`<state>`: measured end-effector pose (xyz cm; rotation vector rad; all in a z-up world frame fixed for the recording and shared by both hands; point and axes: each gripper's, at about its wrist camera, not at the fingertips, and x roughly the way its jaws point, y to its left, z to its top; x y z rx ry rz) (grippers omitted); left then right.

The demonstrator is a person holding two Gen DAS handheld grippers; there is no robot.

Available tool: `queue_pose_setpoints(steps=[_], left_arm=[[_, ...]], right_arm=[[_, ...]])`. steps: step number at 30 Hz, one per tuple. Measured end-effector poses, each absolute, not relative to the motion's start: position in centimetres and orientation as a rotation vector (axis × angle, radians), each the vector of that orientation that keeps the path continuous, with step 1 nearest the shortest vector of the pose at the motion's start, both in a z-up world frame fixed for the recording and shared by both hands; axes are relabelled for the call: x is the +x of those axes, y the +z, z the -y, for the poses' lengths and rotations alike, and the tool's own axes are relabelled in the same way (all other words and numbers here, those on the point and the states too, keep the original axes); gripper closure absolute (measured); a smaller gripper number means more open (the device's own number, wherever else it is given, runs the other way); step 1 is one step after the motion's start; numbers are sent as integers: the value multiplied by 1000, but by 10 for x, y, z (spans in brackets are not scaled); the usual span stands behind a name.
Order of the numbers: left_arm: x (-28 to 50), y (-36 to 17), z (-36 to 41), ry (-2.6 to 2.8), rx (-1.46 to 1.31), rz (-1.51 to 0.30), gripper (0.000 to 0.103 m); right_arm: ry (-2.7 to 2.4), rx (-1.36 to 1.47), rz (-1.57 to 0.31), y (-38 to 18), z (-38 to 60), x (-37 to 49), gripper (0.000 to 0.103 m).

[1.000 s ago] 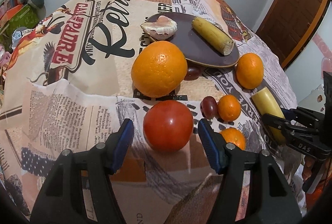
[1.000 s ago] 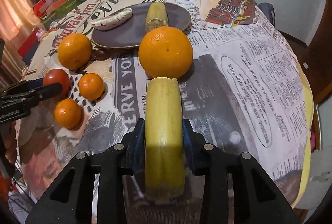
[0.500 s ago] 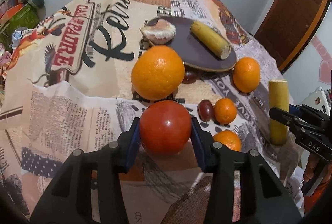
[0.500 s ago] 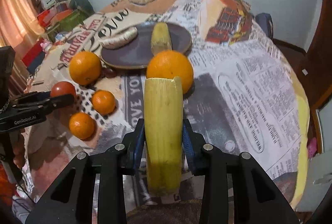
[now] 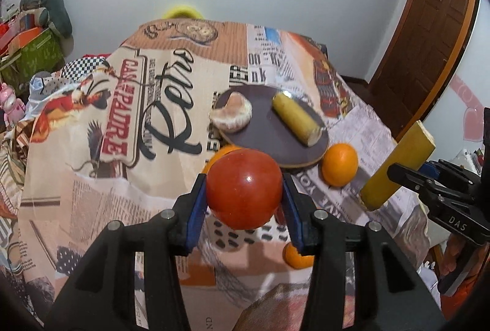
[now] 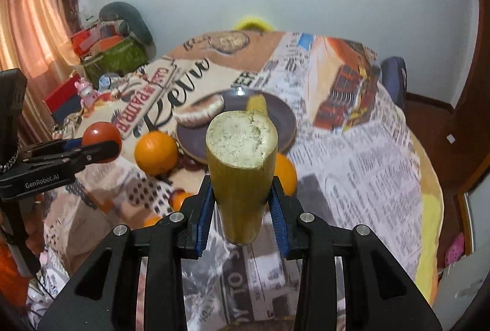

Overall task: Organize fruits
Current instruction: 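Carry the cylinder and tomato onto the grey plate and open both grippers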

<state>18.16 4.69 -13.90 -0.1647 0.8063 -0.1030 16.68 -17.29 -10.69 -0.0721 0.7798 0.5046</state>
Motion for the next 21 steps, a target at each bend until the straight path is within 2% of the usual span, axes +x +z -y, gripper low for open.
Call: queue_pose_setpoints(steps=[8,21], left_arm=[[197,-125,-45,-112,-170,-773,57],[235,-131,-38,-129,-157,-783,57]], right_arm=[[523,-64,-730,-91,165,178,71],[553,-90,-724,-93,147,202,71]])
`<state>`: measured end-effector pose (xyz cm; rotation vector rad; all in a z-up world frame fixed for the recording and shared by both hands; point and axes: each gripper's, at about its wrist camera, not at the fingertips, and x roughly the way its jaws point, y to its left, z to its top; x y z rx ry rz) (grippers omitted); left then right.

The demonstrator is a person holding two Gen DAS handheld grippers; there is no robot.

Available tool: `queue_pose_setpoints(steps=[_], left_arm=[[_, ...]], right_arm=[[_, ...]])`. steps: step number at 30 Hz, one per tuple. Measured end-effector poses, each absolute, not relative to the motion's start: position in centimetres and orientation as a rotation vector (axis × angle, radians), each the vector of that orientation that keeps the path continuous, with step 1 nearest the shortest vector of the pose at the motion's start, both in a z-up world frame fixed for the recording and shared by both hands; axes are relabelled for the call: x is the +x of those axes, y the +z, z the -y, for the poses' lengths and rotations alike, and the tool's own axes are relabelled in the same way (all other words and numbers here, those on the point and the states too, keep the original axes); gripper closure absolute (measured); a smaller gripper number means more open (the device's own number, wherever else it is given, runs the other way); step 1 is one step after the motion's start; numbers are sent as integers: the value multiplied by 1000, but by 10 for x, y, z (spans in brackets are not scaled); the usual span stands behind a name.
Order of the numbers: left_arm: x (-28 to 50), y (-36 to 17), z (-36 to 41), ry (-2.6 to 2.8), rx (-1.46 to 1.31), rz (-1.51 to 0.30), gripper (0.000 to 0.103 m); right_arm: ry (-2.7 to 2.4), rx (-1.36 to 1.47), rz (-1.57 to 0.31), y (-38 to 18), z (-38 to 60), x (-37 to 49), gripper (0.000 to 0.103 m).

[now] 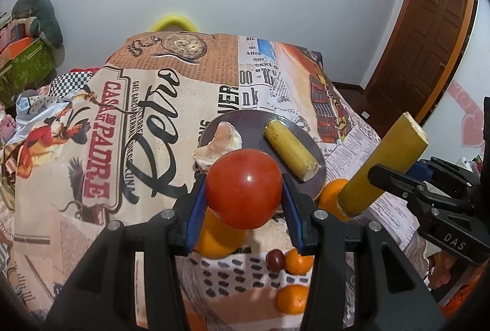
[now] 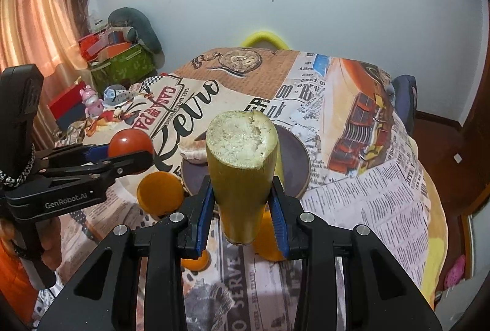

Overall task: Organize fruits
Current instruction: 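Carry the cylinder and tomato onto the grey plate and open both grippers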

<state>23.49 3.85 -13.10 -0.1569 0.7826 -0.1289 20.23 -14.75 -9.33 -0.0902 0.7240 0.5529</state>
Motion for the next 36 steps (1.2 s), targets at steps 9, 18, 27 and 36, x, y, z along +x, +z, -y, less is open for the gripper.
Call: queue_pose_setpoints(steps=[9,18,27,36], left_arm=[[268,-149,-33,-150,-150,-834,57],[297,-170,-34,-173,-167,-891,57],[312,-183,-38,-180,-191,-922,57],[318,-187,-39,-183,-199,-929,57]], right_arm=[[577,-95,-752,-105,137,224,71],[614,-120,-794,-121,123,248,71],[627,-116,-849,-139,114,273,71],[644,-88,-870,-143,112,290,69]])
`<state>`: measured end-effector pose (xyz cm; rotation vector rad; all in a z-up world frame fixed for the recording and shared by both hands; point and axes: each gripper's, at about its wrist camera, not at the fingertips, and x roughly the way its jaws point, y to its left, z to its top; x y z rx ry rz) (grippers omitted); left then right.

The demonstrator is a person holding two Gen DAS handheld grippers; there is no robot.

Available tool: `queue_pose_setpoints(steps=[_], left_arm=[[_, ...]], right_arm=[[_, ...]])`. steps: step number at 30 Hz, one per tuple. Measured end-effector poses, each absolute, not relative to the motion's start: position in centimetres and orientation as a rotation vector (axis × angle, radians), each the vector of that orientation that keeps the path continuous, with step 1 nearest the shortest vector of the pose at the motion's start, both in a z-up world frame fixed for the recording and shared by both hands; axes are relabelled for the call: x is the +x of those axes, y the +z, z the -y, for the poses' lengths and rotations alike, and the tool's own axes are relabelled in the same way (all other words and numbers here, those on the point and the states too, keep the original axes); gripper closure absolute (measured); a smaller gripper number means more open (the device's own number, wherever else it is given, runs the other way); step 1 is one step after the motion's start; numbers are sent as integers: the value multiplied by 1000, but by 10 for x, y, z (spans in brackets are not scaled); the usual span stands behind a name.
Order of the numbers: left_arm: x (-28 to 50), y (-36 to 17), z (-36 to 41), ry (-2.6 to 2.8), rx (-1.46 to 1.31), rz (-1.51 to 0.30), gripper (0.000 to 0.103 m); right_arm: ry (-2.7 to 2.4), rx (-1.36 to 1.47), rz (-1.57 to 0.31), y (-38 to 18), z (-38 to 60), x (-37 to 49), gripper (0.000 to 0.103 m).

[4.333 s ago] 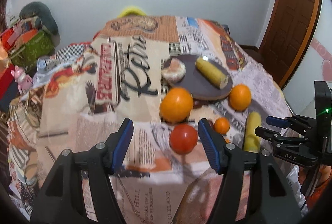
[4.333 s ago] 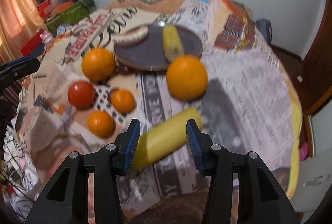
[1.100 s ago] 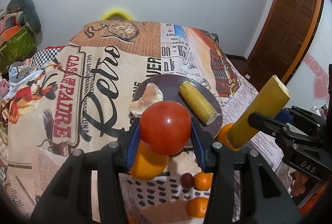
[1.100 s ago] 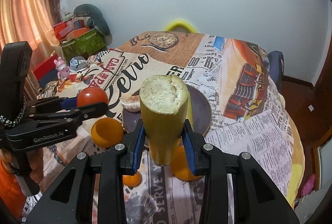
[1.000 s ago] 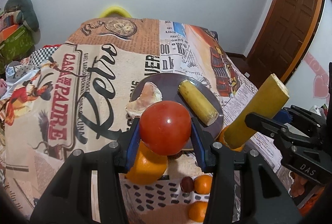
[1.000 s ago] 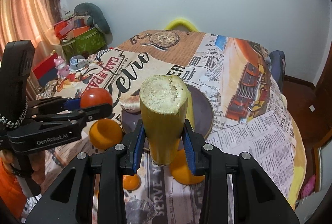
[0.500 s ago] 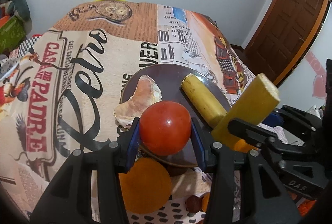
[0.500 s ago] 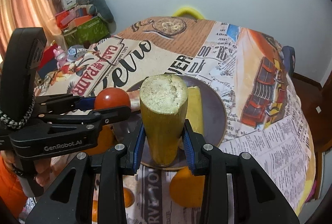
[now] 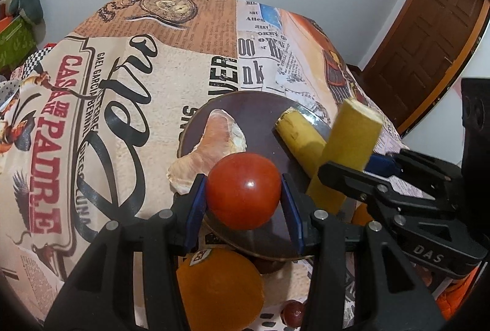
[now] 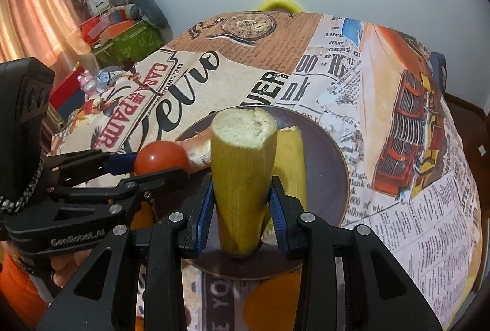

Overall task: Organize fruits
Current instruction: 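Carry the cylinder and tomato onto the grey plate and open both grippers, then grasp a large orange with the right gripper while the left gripper grasps another orange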

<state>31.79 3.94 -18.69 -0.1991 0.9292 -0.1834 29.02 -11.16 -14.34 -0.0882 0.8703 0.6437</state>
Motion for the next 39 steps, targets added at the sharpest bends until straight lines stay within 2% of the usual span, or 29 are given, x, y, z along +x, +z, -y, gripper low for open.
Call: queue_pose_setpoints(steps=[9,13,27,32,39], left_arm=[[318,-186,-41,-188,-208,-932,56],[315,-180,-41,-176,-206,-912,53],[289,-155,-44,-137,-165,-872,53],[270,-143,-44,-120,-134,-858,52],[242,-140,-45,-83,-100,-860,39]], right_arm=[[625,-114,-865,-143,110,294,68],[617,-124,-851,-141,111,293,62],[585,-141,-801,-120,125,268,62],[560,-119,-789,-112,139,252,54],[510,-108,-772,-107,155,229,40]])
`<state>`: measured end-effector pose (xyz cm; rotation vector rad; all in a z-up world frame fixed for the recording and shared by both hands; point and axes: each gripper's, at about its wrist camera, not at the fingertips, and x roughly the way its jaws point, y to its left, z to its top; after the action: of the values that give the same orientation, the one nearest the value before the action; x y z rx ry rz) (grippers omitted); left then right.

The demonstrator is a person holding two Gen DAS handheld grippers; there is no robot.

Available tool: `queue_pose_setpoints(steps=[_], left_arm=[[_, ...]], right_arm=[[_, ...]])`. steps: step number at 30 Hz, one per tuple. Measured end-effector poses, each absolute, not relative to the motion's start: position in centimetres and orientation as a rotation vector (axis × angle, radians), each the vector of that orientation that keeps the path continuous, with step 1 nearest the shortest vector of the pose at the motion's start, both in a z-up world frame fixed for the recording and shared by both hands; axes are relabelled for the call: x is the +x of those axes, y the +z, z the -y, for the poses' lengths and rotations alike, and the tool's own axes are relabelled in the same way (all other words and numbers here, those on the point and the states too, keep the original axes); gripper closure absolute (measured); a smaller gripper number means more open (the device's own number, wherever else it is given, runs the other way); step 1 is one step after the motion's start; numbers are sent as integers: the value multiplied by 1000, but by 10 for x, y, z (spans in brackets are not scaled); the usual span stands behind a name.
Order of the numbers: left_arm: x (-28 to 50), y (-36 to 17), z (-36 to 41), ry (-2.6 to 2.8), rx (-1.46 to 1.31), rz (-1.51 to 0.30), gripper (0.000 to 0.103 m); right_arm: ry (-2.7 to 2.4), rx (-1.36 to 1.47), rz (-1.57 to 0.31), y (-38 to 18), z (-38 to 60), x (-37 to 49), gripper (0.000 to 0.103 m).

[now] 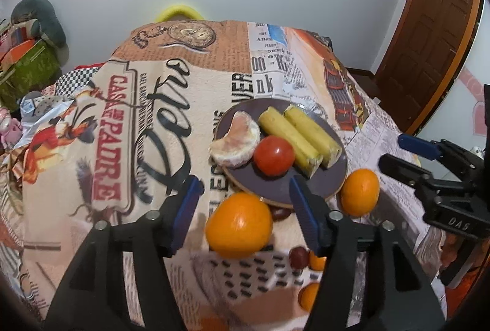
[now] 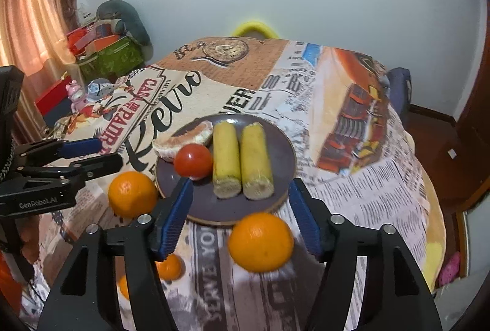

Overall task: Organize fruits
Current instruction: 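Grasp a large orange with the right gripper while the left gripper grasps another orange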

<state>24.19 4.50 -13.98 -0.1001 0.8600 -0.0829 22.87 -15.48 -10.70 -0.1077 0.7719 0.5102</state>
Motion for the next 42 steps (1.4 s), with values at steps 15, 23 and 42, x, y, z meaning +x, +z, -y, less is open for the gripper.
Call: queue_pose_setpoints(steps=[15,23,42], left_arm=[[234,-191,-43,-48,-66,-979,34],[248,-212,-40,-71,-88,-1016,34],[247,-207,-39,-72,-96,-954,38]], right_arm=[[451,-125,-878,-155,170,212,31],[435,-92,-919,-176,172,225,31],[474,-46,-925,-180,172,231,42]])
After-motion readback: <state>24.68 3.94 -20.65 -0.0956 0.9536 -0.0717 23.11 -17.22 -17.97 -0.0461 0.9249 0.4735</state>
